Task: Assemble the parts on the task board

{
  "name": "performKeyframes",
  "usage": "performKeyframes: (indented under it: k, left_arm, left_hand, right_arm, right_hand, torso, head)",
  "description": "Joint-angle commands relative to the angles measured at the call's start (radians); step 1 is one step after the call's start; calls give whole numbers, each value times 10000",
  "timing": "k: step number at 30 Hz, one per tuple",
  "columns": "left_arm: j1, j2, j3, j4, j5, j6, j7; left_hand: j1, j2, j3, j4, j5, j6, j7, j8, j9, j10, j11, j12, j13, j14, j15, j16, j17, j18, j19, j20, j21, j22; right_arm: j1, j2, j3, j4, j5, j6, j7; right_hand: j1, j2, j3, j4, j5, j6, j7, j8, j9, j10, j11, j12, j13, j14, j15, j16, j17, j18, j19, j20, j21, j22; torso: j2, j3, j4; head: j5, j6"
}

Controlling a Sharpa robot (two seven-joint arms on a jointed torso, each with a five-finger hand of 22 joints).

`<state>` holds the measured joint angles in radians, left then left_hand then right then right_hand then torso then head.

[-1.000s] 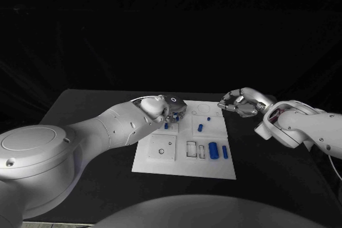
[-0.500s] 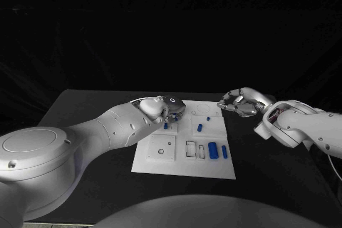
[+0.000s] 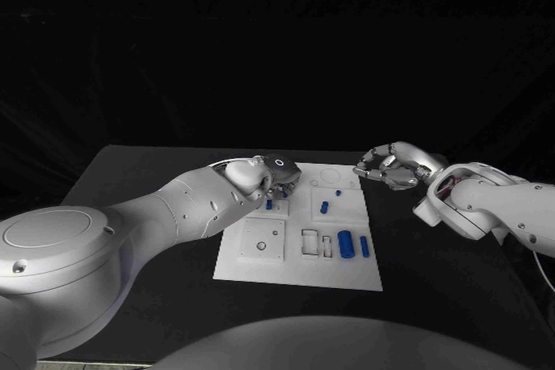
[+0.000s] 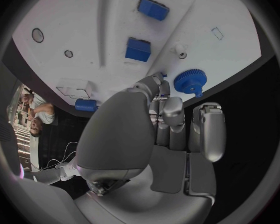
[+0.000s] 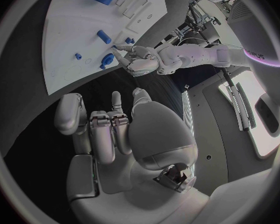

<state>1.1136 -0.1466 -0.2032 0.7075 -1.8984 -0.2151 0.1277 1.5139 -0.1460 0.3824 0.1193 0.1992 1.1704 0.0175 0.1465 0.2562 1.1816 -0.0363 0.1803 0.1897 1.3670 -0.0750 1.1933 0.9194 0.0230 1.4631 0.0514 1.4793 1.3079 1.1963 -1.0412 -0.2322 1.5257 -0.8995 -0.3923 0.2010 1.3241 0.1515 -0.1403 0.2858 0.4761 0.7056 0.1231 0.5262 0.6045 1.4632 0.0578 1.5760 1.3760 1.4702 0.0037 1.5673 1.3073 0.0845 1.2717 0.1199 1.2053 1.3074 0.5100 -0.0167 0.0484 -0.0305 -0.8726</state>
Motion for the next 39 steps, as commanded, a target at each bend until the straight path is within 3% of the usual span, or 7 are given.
performKeyframes:
  k: [1,10,14,21,27,32,39]
  left_arm:
    - [-17,-4,2,6,-107,-307,203]
    - [-16,-28,1,2,-137,-376,179]
    - [-12,-111,1,97,-115,-470,225]
    - [16,-335,11,383,-30,-519,323]
    - [25,-390,16,383,-99,-295,322]
    - [23,-375,18,271,-146,-162,315]
    - [16,-351,19,184,-279,37,337]
  left_hand:
    - [-36,58,-14,-58,62,-24,-30,-15,-19,87,-31,11,-23,-82,26,-129,-202,3,613,34,-53,2318]
    - [-73,10,-55,-144,-25,-469,-136,-327,-140,-192,-96,-248,-103,-204,37,-338,-524,37,533,47,-209,2271]
    - [-155,-116,-26,-120,-199,-1145,-312,-717,-315,-900,-183,-647,-227,-325,55,-478,-771,65,459,59,-346,2232]
    - [-283,-361,57,33,-605,-2078,-467,-856,-664,-1711,-267,-1026,-422,-292,83,-366,-745,56,470,89,-326,2244]
    - [-282,-391,55,65,-745,-2039,-481,-801,-694,-1720,-292,-1011,-440,-244,86,-271,-654,49,487,95,-296,2255]
    - [-232,-368,101,113,-791,-1690,-401,-646,-688,-1629,-253,-935,-453,-247,87,-201,-648,46,497,103,-281,2261]
    - [-85,-341,222,80,-521,-1309,-381,-501,-680,-1300,-261,-768,-437,-282,105,-160,-690,51,483,113,-308,2253]
  right_arm:
    - [1,-10,1,10,-27,30,43]
    - [1,-18,1,-37,-27,1,44]
    - [1,-23,1,-42,-27,-8,44]
    - [2,4,1,-69,-26,9,28]
    - [2,19,1,-70,-25,35,15]
    - [2,22,1,-67,-25,59,0]
    - [2,22,1,-51,-25,80,-10]
  right_hand:
    - [-11,39,-11,31,19,66,-6,-43,-12,1076,-18,-52,1948,1006,28,34,2635,54,46,-18,20,1443]
    - [-11,39,-11,31,19,66,-6,-43,-12,1076,-18,-52,1948,1006,28,34,2635,54,46,-18,20,1443]
    - [-11,39,-11,31,19,66,-6,-43,-12,1076,-18,-52,1948,1006,28,34,2635,54,46,-18,20,1443]
    - [-10,41,-9,29,21,70,-6,-46,-15,1076,-16,-52,1948,1006,29,34,2635,56,40,-16,12,1441]
    - [-10,41,-9,29,21,70,-6,-46,-15,1076,-16,-52,1948,1006,29,34,2635,56,40,-16,12,1441]
    - [-7,46,-6,27,22,79,-6,-46,-18,1076,-15,-52,1948,1006,31,34,2635,56,41,-15,11,1441]
    - [-7,46,-6,27,22,79,-6,-46,-18,1076,-15,-52,1948,1006,31,34,2635,56,41,-15,11,1441]
  torso:
    - [-2,-2,1]
    - [6,1,-3]
    - [-8,7,3]
    - [-5,-2,5]
    - [10,-7,-6]
    - [9,-6,-3]
    - [10,-6,-4]
  head:
    - [-1,0]
    - [-5,0]
    - [-29,0]
    - [-80,0]
    - [-67,0]
    - [-56,0]
    - [-58,0]
